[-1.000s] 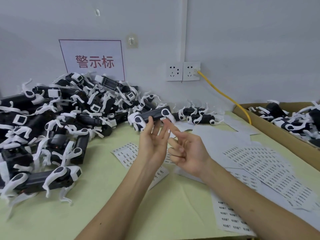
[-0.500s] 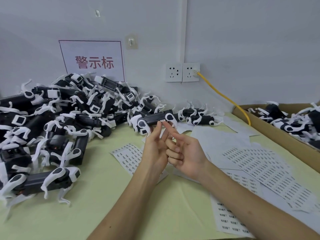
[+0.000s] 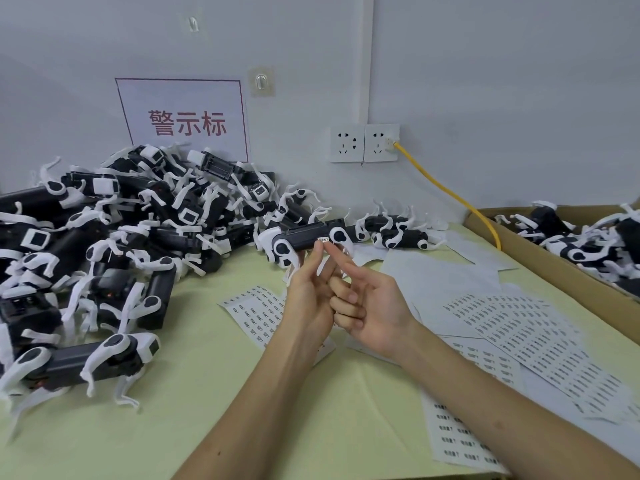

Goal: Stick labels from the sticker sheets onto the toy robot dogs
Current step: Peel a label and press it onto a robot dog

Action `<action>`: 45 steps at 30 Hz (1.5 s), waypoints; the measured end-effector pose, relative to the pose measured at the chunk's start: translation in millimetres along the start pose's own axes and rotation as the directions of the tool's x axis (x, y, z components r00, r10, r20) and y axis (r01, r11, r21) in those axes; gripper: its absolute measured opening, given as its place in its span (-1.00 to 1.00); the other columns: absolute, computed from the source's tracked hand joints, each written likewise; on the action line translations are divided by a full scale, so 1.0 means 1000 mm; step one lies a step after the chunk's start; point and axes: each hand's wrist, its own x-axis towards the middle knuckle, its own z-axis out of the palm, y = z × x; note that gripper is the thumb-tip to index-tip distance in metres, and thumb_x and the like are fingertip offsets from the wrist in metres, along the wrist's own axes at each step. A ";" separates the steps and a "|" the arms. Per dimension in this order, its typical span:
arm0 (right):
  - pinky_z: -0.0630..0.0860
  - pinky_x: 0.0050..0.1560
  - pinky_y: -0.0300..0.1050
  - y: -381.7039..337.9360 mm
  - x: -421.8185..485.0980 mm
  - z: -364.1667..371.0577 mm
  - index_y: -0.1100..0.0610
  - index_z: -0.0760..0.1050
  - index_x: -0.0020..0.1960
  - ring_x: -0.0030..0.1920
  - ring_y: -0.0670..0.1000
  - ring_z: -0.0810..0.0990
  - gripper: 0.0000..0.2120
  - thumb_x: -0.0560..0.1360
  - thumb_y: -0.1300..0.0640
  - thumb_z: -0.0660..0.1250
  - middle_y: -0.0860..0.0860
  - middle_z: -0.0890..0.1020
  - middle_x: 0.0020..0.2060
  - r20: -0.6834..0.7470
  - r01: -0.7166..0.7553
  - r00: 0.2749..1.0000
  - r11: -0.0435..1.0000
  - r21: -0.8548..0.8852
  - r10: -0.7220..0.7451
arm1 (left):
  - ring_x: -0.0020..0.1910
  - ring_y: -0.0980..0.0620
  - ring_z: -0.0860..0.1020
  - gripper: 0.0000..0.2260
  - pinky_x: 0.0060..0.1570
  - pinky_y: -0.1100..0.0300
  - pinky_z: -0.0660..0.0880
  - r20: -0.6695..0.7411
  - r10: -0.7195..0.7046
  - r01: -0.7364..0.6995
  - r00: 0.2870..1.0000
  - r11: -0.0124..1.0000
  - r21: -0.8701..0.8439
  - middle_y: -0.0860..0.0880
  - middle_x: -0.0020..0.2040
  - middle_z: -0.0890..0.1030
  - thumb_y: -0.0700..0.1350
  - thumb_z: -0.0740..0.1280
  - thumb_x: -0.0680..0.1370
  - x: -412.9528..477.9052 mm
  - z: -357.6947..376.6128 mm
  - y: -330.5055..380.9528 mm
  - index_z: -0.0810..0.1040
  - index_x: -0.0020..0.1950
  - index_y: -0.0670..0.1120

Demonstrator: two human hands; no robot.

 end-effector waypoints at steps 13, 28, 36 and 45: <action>0.04 -0.51 -0.17 0.000 0.001 0.000 -0.16 0.59 0.35 -0.48 -0.05 0.07 -0.62 0.56 0.01 0.28 -0.03 0.22 -0.43 -0.001 0.011 1.000 0.999 -0.038 -0.011 | -0.53 -0.03 0.50 -0.74 -0.44 0.19 0.50 0.013 0.004 -0.004 1.000 0.999 -0.036 -0.02 -0.02 0.73 0.13 0.40 0.55 -0.001 -0.002 0.000 0.67 -0.21 -0.01; 0.01 -0.46 -0.14 0.001 -0.001 0.004 -0.14 0.61 0.32 -0.47 -0.05 0.06 -0.61 0.51 -0.02 0.33 -0.03 0.20 -0.41 -0.048 0.029 0.998 0.996 -0.090 -0.033 | -0.36 -0.05 0.57 -0.71 -0.33 0.12 0.50 -0.138 0.015 -0.018 0.990 1.000 -0.022 -0.11 0.19 0.72 0.04 0.44 0.54 0.000 -0.001 0.000 0.53 0.22 0.01; 0.03 -0.48 -0.17 0.001 -0.003 0.006 -0.11 0.60 0.35 -0.47 -0.05 0.07 -0.60 0.54 0.02 0.27 -0.03 0.20 -0.42 -0.050 0.021 0.998 0.994 -0.107 -0.026 | -0.34 -0.07 0.54 -0.75 -0.31 0.11 0.44 -0.204 0.021 -0.031 0.979 0.999 -0.044 -0.13 0.15 0.73 0.02 0.44 0.55 0.001 -0.001 -0.001 0.52 0.18 0.01; 0.05 -0.46 -0.17 0.004 -0.002 0.007 -0.06 0.65 0.29 -0.44 -0.05 0.07 -0.63 0.54 0.05 0.24 -0.02 0.24 -0.42 -0.109 0.056 0.992 0.993 -0.101 -0.067 | -0.32 -0.01 0.63 -0.63 -0.47 0.21 0.44 -0.277 0.073 -0.072 0.958 0.997 0.016 -0.09 0.07 0.75 0.03 0.48 0.52 0.003 -0.002 -0.005 0.55 0.27 -0.06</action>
